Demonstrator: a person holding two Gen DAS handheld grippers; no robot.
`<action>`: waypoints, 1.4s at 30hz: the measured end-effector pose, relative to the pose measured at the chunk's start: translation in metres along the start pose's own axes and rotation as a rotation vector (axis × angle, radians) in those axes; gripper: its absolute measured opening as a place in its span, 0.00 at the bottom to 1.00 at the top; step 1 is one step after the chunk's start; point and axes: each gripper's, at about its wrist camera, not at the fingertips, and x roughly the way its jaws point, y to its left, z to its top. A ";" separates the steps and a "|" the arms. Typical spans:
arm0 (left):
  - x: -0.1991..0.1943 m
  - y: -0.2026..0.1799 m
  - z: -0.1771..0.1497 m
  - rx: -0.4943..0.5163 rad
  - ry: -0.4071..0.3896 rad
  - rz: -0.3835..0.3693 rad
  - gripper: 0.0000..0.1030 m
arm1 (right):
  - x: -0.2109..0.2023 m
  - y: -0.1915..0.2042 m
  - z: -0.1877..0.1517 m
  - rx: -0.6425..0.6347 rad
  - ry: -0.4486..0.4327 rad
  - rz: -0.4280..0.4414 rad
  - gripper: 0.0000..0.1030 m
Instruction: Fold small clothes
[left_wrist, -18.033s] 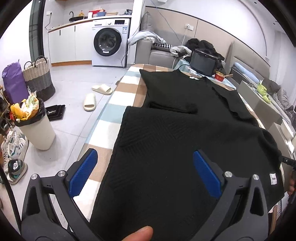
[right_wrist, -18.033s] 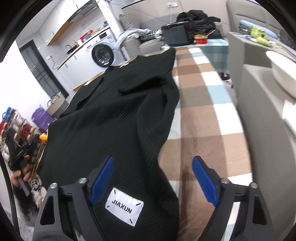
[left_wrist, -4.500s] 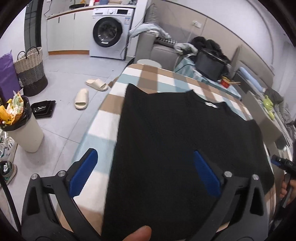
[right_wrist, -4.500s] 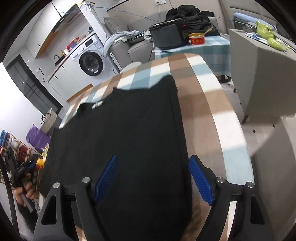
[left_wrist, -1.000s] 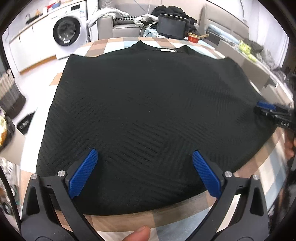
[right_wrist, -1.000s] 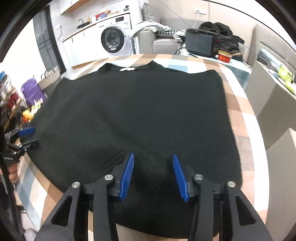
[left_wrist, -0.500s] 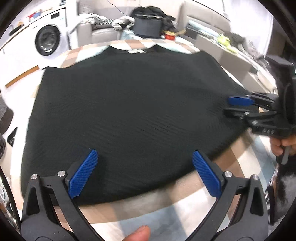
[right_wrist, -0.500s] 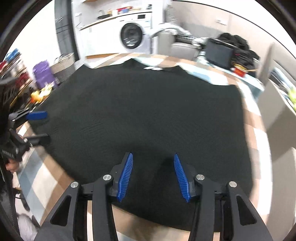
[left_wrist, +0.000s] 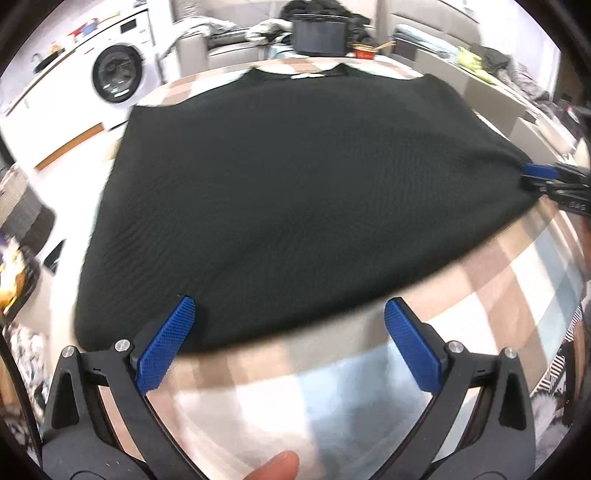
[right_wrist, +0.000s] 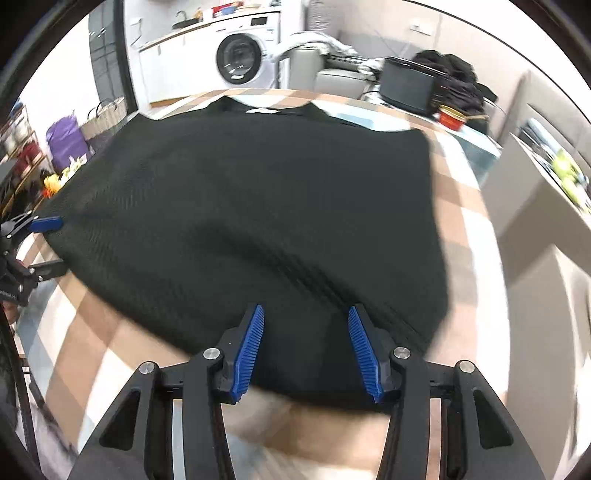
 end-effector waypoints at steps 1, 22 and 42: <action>-0.003 0.008 -0.002 -0.027 -0.004 0.000 0.99 | -0.005 -0.007 -0.005 0.025 -0.005 -0.012 0.48; 0.009 0.113 0.010 -0.329 -0.060 0.040 0.77 | -0.001 -0.071 -0.014 0.434 -0.083 0.181 0.52; -0.046 0.081 -0.050 -0.212 -0.081 0.046 0.21 | -0.040 -0.033 -0.061 0.165 0.027 0.151 0.24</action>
